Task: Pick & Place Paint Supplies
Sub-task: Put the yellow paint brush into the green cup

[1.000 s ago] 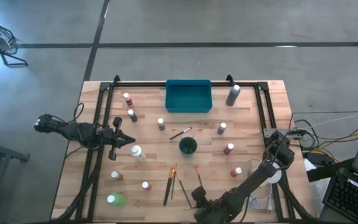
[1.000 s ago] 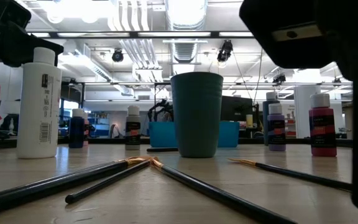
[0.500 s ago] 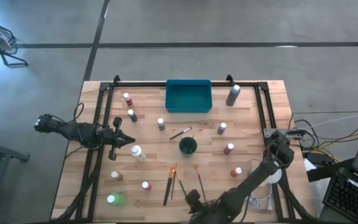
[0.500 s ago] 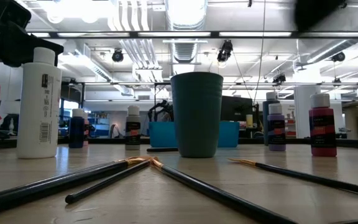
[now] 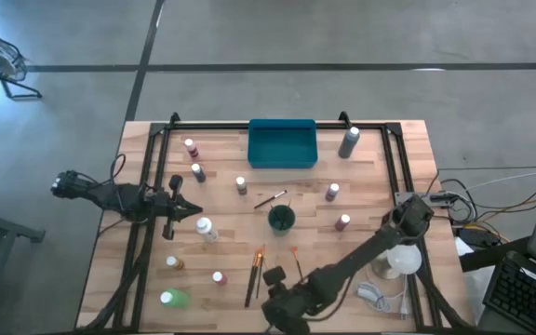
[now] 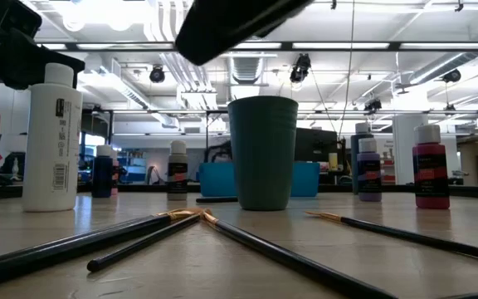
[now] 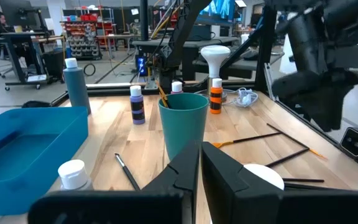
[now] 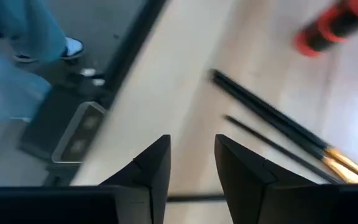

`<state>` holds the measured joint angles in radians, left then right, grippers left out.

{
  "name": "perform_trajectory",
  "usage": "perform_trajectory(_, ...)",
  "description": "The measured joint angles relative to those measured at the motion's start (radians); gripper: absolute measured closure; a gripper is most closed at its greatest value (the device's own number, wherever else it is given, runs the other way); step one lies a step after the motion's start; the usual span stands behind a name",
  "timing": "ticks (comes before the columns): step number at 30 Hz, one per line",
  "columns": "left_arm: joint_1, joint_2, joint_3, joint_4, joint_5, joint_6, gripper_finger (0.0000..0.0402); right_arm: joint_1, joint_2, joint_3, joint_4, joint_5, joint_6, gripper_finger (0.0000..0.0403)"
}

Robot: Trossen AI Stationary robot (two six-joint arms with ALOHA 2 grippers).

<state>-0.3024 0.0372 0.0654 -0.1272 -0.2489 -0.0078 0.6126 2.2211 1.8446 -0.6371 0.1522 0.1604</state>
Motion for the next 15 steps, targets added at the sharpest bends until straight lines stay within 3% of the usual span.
perform_trajectory(6,0.000,0.000,0.000,0.000,0.000,0.000,0.0376,0.001,0.003,0.112,-0.166,-0.005,-0.080,0.0289)
perform_trajectory(15,0.000,0.000,0.000,0.000,0.000,0.000,0.0376,-0.032,0.054,0.123,-0.146,-0.097,-0.025,0.0312)
